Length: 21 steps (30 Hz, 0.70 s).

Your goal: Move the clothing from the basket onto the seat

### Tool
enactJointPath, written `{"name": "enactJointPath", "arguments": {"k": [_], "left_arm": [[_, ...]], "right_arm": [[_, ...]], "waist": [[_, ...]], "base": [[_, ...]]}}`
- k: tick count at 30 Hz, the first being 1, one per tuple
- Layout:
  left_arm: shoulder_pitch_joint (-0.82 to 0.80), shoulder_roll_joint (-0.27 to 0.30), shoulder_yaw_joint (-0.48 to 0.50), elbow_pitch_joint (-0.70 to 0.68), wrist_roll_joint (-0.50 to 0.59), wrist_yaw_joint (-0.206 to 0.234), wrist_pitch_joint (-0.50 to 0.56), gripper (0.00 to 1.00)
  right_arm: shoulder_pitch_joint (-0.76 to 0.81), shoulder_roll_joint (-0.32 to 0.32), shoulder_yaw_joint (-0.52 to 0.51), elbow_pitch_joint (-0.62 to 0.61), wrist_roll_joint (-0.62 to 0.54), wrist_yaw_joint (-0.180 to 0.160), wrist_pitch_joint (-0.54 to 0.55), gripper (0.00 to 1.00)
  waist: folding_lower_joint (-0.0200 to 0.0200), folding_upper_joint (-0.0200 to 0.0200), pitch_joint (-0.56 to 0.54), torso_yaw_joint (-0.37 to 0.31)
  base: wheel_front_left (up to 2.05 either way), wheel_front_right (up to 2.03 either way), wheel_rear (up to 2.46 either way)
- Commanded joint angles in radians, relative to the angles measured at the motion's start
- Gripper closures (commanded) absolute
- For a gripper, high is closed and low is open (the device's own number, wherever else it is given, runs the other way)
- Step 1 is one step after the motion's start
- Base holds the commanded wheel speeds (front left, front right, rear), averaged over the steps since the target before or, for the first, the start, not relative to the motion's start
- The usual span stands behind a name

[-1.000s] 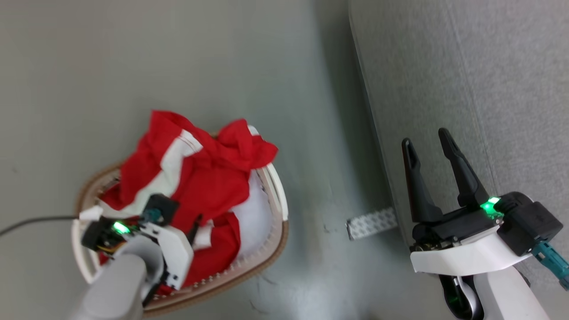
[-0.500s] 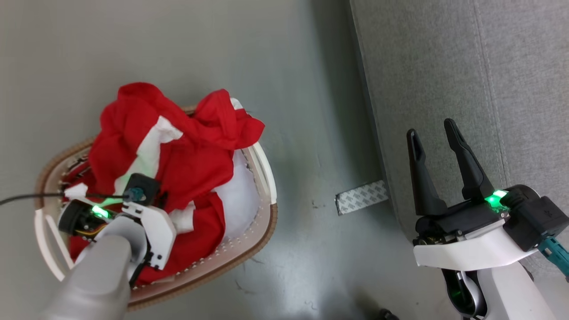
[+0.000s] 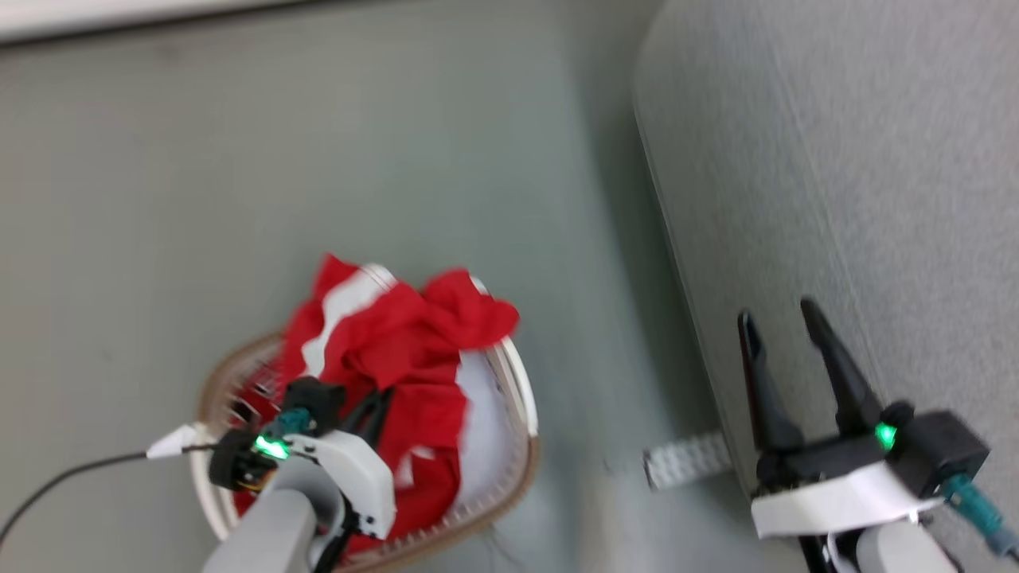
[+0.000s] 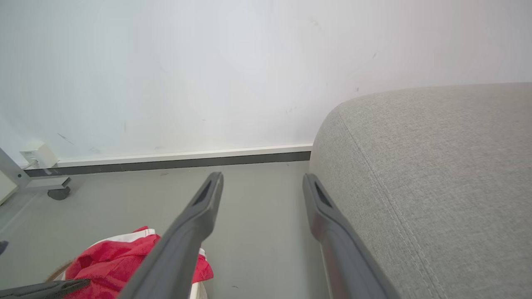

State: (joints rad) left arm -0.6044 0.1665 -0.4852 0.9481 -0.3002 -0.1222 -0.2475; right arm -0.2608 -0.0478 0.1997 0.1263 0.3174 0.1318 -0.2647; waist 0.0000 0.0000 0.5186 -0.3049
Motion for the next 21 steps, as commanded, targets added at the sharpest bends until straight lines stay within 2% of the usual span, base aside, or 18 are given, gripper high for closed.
{"name": "enactJointPath", "arguments": {"k": [1, 5, 10, 17, 21], "left_arm": [[0.031, -0.007, 0.0, -0.025, -0.019, -0.002, -0.005, 1.0], [0.09, -0.016, -0.003, -0.129, -0.071, -0.007, 0.001, 1.0], [0.164, -0.004, -0.004, -0.306, -0.113, -0.006, 0.059, 1.0], [0.255, 0.024, -0.016, -0.62, -0.134, 0.038, 0.195, 1.0], [0.293, 0.057, -0.025, -0.782, -0.131, 0.06, 0.271, 1.0]], "right_arm": [[0.029, -0.005, -0.004, 0.011, -0.012, -0.002, 0.0, 0.0], [0.09, -0.005, 0.002, 0.044, -0.061, -0.002, 0.0, 0.0], [0.143, -0.005, 0.015, 0.069, -0.095, -0.002, 0.0, 0.0], [0.187, -0.005, 0.068, 0.073, -0.163, -0.002, 0.0, 0.0], [0.168, -0.049, 0.164, 0.049, -0.157, -0.002, 0.0, 0.0]], "waist": [[0.0, 0.0, -0.161, 0.088], [0.0, 0.0, -0.284, 0.134], [0.0, 0.0, -0.393, 0.164], [0.0, 0.0, -0.481, 0.185], [0.0, 0.0, -0.507, 0.187]], "base": [[0.0, 0.0, 0.0], [0.0, 0.0, 0.0], [0.0, 0.0, 0.0], [0.0, 0.0, 0.0], [0.0, 0.0, 0.0]]}}
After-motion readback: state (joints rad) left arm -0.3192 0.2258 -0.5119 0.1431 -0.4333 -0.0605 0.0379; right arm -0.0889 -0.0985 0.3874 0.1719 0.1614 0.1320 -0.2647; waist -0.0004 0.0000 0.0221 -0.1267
